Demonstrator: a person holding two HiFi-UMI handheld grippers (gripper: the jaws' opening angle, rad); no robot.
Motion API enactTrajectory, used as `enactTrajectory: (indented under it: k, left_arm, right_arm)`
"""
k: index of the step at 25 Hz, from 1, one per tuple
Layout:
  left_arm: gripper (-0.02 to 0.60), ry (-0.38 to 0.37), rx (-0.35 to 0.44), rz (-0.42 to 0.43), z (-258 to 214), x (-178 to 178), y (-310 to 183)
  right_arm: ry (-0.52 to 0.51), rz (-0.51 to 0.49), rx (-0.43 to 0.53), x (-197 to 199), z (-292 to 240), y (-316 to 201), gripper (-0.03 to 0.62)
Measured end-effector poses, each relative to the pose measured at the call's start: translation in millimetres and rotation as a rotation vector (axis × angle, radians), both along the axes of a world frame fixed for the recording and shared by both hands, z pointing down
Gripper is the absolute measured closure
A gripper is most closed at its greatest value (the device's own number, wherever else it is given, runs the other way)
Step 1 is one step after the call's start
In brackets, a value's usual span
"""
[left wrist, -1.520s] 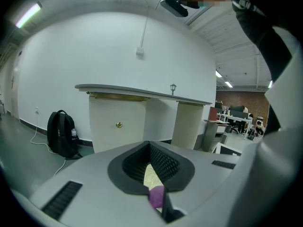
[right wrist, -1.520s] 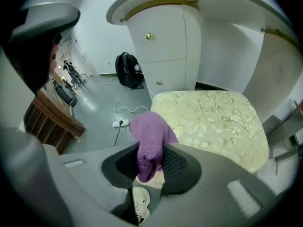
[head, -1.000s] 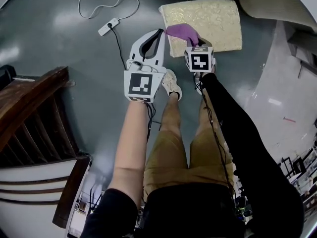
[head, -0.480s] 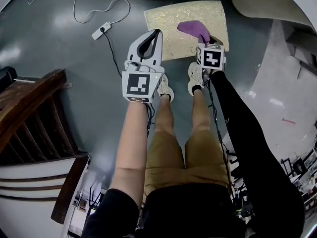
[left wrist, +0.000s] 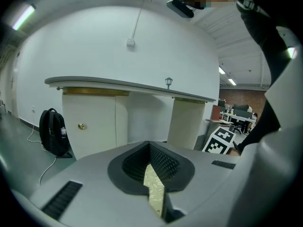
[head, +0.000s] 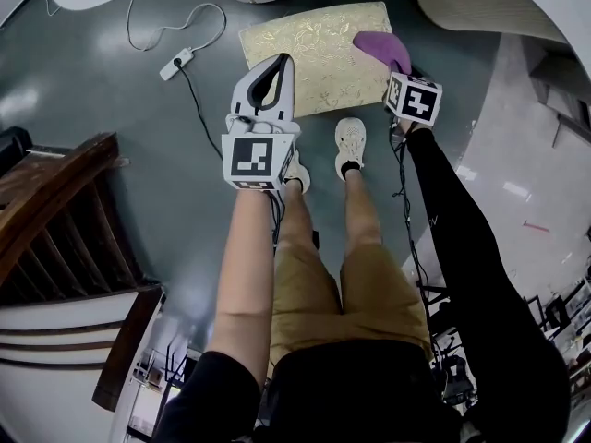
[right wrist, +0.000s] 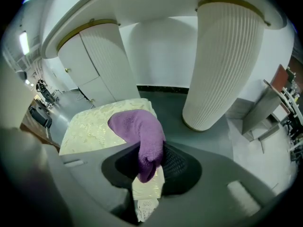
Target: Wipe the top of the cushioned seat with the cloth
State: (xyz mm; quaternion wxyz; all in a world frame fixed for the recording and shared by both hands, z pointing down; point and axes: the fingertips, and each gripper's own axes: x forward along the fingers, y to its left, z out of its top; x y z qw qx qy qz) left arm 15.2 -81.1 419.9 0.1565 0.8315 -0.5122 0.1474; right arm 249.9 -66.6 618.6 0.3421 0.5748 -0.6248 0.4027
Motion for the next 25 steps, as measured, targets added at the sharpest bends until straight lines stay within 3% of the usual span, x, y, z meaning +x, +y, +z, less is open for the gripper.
enactTrajectory:
  k: [7, 13, 19, 25]
  left_arm:
    - [0.574, -0.015, -0.010, -0.035, 4, 6, 0]
    - [0.574, -0.019, -0.016, -0.046, 4, -9, 14]
    - [0.574, -0.023, -0.004, -0.064, -5, -43, 29]
    - [0.574, -0.048, 0.007, -0.077, -13, -88, 49]
  right_arm:
    - [-0.002, 0.142, -0.111, 50, 21, 11, 0.508]
    - [0.000, 0.121, -0.060, 46, 7, 18, 0.508]
    - [-0.082, 0.071, 0.060, -11, -26, 17, 0.508]
    - [-0.213, -0.109, 0.125, -134, -50, 35, 0.508]
